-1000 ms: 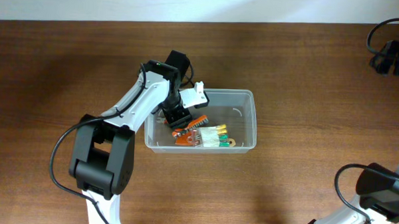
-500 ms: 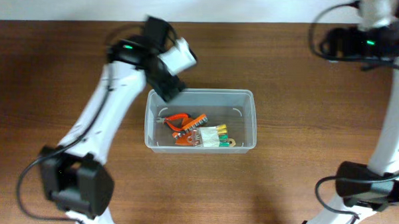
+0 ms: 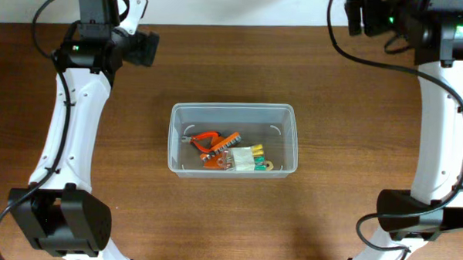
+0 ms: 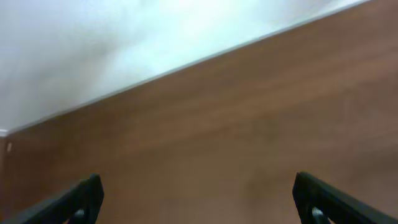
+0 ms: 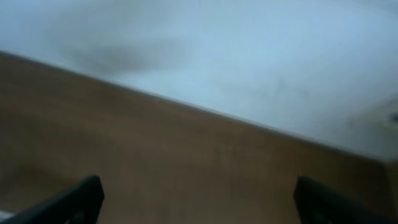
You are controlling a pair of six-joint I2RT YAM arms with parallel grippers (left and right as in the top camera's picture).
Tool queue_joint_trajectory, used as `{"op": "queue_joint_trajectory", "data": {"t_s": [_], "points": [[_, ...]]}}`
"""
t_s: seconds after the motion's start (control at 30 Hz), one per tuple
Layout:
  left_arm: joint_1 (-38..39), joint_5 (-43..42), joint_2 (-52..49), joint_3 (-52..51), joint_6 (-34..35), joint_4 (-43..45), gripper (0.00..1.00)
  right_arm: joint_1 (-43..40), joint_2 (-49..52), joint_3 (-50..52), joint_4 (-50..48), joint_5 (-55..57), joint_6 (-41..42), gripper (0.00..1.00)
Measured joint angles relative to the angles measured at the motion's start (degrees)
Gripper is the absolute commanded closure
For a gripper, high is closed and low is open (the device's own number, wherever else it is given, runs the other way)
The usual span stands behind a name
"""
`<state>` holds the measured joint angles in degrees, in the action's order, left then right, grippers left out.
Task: Pack container
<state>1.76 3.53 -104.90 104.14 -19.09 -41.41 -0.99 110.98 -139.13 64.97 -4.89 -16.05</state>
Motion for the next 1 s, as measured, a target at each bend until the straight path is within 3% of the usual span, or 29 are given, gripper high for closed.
{"op": "queue_joint_trajectory", "data": {"t_s": [0.17, 0.3, 0.43, 0.67, 0.87, 1.0], "points": [[-0.7, 2.6, 1.14, -1.16, 1.64, -4.59, 0.01, -5.38, -2.12, 6.49, -0.11, 0.35, -0.26, 0.01], [-1.29, 2.97, 7.26, -7.87, 2.64, -2.64, 0.01, -9.6, -9.81, 21.79, -6.71, -0.72, -0.33, 0.01], [-1.46, 3.15, 18.4, -19.78, 4.2, 3.76, 0.01, -11.72, -23.28, 43.15, -20.33, -3.56, -0.37, 0.01], [-1.46, 3.19, 38.69, -44.48, 7.61, 18.47, 0.01, -6.86, -47.54, 75.69, -41.7, -4.83, -0.46, 0.02], [-1.46, 3.21, 54.18, -61.99, 8.48, 23.65, 0.01, -2.56, -65.26, 95.89, -47.19, -0.9, -0.5, 0.01], [-1.46, 3.21, 60.96, -70.01, 8.68, 28.81, 0.01, -2.25, -72.17, 103.16, -47.98, 0.39, -0.48, 0.01]]}}
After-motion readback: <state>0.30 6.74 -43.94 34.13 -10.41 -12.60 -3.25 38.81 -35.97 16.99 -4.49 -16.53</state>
